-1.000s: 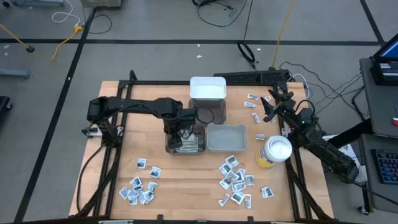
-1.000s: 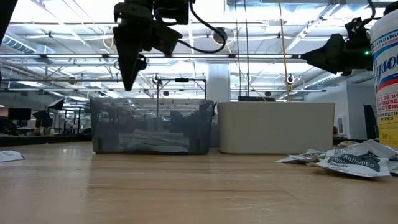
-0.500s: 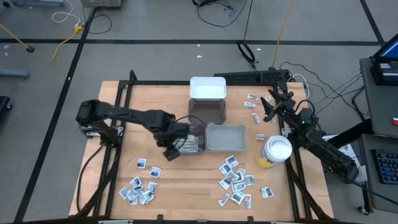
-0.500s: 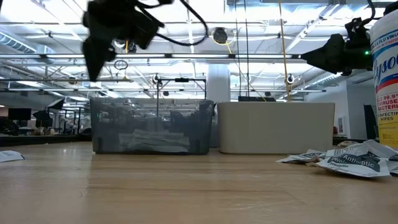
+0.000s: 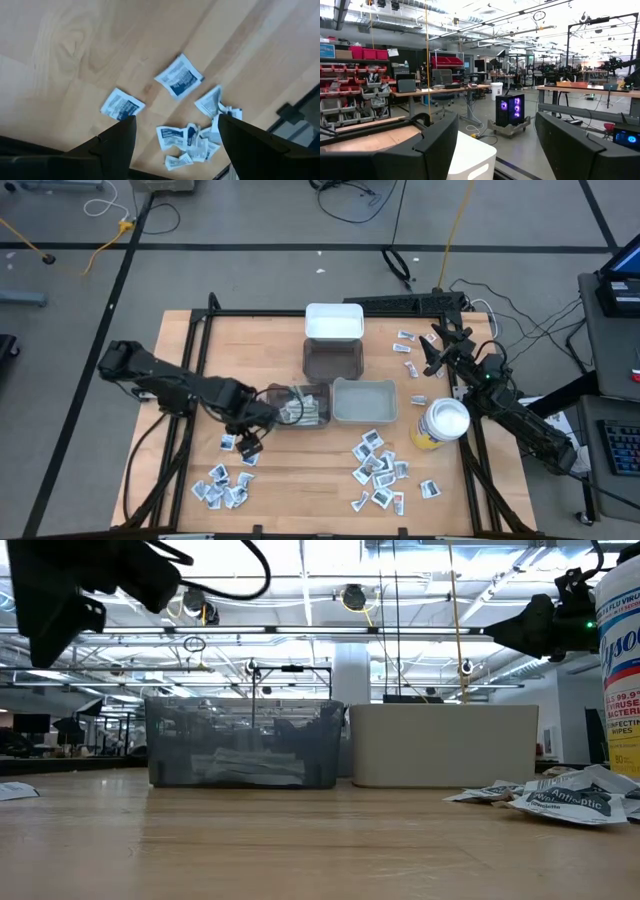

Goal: Pick & Place First Aid Supplies
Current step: Put the white alcohol pad into the top black bin

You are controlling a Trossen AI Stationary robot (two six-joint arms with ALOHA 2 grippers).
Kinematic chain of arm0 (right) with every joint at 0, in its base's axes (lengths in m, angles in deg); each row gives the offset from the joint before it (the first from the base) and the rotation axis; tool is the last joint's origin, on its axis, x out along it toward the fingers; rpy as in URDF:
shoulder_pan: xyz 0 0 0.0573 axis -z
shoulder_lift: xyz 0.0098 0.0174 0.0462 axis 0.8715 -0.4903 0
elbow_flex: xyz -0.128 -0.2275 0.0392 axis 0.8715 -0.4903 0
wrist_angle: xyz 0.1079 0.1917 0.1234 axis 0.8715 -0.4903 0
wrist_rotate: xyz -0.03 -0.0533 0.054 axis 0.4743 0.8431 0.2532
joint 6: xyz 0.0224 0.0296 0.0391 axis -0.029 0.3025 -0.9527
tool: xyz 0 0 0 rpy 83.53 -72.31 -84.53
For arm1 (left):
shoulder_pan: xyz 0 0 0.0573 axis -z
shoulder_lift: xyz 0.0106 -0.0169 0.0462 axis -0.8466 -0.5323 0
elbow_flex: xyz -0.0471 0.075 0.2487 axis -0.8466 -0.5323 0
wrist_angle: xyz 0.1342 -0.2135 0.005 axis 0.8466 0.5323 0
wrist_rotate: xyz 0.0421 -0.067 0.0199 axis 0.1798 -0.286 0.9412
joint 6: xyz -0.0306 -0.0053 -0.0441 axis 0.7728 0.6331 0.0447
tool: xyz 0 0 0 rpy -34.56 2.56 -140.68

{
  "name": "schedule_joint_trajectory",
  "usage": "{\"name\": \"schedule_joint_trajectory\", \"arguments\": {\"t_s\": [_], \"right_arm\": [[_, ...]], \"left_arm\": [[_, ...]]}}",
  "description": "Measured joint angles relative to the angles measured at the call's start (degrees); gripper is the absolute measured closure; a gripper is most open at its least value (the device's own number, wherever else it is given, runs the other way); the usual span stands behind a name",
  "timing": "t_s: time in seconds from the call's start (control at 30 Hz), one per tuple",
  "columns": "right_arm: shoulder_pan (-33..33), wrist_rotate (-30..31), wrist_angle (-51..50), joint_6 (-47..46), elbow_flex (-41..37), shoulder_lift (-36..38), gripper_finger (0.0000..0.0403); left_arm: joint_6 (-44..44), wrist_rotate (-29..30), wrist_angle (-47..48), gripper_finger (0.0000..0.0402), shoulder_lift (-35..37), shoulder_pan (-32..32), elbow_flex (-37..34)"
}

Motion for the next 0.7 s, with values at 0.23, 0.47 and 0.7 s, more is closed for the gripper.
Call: {"name": "schedule_joint_trajectory", "arguments": {"t_s": [0.23, 0.47, 0.7], "right_arm": [[0.0, 0.0, 0.0, 0.0, 0.0, 0.0, 0.0140], [0.0, 0.0, -0.1, 0.0, 0.0, 0.0, 0.0140], [0.0, 0.0, -0.1, 0.0, 0.0, 0.0, 0.0140]], "left_arm": [[1.4, 4.0, -1.6, 0.0122, -1.4, 3.2, -0.1], [3.4, 5.0, -8.7, 0.0125, -4.3, 6.1, -4.0], [4.7, 5.1, -10.8, 0.0127, -7.0, 8.4, -6.9]]}}
